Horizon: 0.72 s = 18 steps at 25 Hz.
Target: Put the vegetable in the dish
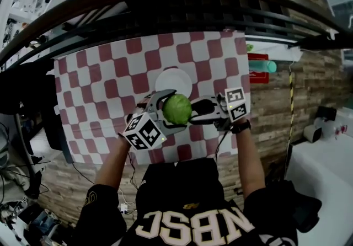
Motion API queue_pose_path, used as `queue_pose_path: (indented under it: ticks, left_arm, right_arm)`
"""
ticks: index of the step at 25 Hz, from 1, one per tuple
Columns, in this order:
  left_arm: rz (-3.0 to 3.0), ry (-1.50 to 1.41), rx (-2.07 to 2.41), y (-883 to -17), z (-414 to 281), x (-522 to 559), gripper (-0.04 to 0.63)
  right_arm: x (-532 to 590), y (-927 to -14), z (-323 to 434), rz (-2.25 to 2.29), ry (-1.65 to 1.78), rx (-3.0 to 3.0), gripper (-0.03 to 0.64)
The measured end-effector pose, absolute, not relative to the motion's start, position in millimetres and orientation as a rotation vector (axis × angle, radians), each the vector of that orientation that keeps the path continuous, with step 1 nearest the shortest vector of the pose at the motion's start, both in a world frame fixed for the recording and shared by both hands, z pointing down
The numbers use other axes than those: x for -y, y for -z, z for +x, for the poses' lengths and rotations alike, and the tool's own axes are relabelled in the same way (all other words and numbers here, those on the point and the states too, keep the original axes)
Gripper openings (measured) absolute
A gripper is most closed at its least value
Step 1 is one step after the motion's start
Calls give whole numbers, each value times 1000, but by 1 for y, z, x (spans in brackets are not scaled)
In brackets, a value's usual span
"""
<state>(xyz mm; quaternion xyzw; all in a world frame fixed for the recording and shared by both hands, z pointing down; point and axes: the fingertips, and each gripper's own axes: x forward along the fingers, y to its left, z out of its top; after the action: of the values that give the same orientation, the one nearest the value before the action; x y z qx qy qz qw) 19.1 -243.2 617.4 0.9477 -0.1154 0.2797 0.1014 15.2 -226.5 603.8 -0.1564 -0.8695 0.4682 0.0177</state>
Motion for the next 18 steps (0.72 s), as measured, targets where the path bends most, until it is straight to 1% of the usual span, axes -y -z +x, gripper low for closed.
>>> queue_pose_path:
  ticks: [2,6,10,14,18]
  left_arm:
    - [2798,-794,370,-614,20,250,515]
    - [2763,-763,530,-619,14,271,515]
    - [2661,-698,811,-633,7,302,515]
    - [2524,-767,1033,-668,-1,322,515]
    - [2409,-862,1120,-705,-7,327,515]
  right_arm:
    - [237,-610,29,-359,-1450,2715,196]
    - [262,-633,52,-23,-1308,2724,196]
    - [285,-639,62,163,-1406,2765,195]
    - [300,-638,65,328,-1355,2793,195]
    - [311,-628,62,435,-1309,2832,195]
